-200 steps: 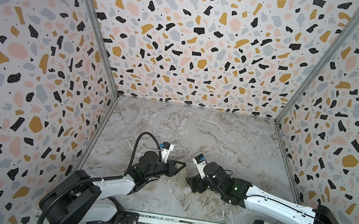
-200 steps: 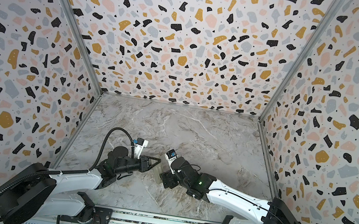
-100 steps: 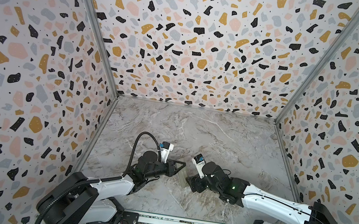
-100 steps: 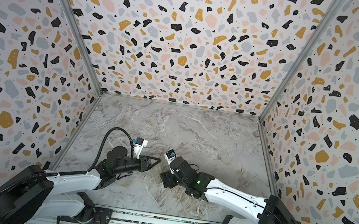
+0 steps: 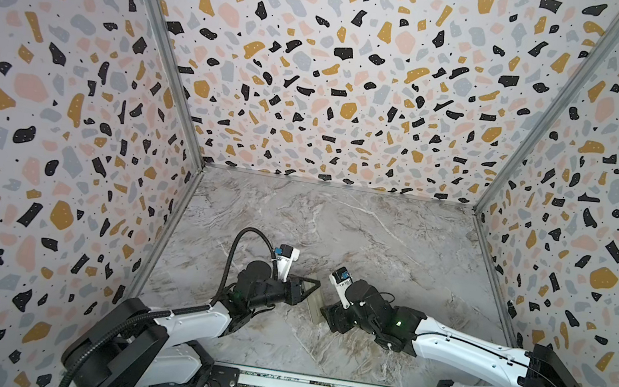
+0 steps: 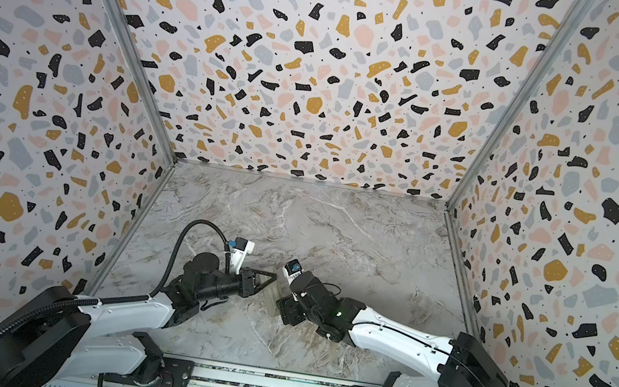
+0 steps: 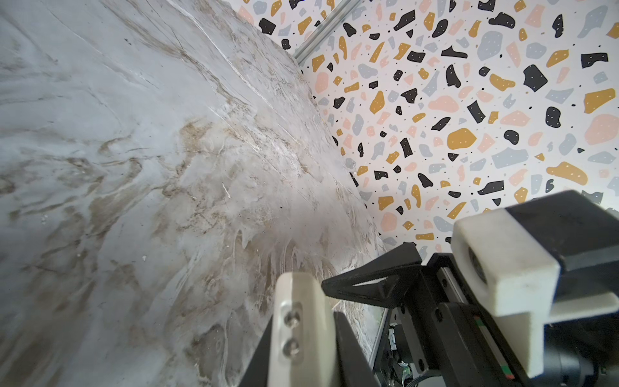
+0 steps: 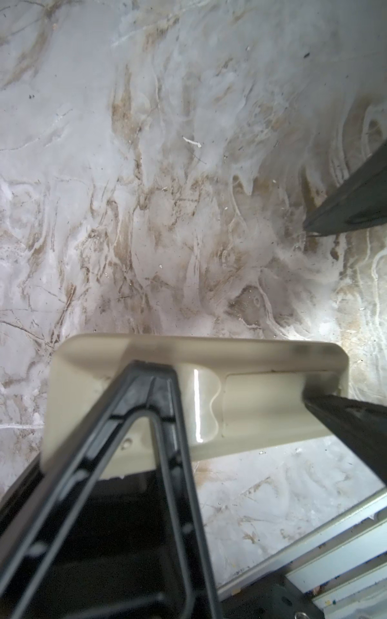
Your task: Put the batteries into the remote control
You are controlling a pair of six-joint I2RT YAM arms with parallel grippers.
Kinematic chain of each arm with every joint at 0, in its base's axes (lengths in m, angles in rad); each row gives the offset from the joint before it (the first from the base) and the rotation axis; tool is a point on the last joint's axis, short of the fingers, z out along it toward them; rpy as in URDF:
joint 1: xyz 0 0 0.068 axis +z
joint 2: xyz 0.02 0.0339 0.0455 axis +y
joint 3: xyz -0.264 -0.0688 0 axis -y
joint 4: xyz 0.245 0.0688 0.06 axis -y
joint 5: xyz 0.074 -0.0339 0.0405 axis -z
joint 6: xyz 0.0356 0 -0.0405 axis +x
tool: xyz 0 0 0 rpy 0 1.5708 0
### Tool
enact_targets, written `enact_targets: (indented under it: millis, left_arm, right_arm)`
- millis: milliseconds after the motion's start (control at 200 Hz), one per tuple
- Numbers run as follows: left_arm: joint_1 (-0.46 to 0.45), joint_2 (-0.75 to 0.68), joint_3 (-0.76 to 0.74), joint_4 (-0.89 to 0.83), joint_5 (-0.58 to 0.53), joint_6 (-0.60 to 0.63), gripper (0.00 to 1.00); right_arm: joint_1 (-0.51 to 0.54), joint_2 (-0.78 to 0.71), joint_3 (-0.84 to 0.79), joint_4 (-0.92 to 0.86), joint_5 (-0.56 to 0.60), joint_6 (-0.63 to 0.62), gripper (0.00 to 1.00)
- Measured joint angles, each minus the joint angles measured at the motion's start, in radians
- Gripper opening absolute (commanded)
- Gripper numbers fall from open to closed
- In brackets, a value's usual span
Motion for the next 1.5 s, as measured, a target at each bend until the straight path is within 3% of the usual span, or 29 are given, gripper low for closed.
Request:
enact_targets:
  millis: [971, 1201, 1502]
  left_arm:
    - [0.0, -0.032, 0.0, -0.033, -0.012, -0.002, 0.0]
    - [0.0, -0.032, 0.0, -0.036, -0.018, -0.003, 0.0]
    - [0.0, -0.032, 0.002, -0.037, -0.033, -0.01, 0.0]
  right_arm:
    - [0.0, 0.011, 0.0, 0.024, 0.003, -0.005, 0.76]
    - [0.008, 0.003, 0.0, 0.018, 0.016, -0.005, 0.93]
    - [0.019, -0.018, 0.0, 0.074, -0.002, 0.01, 0.95]
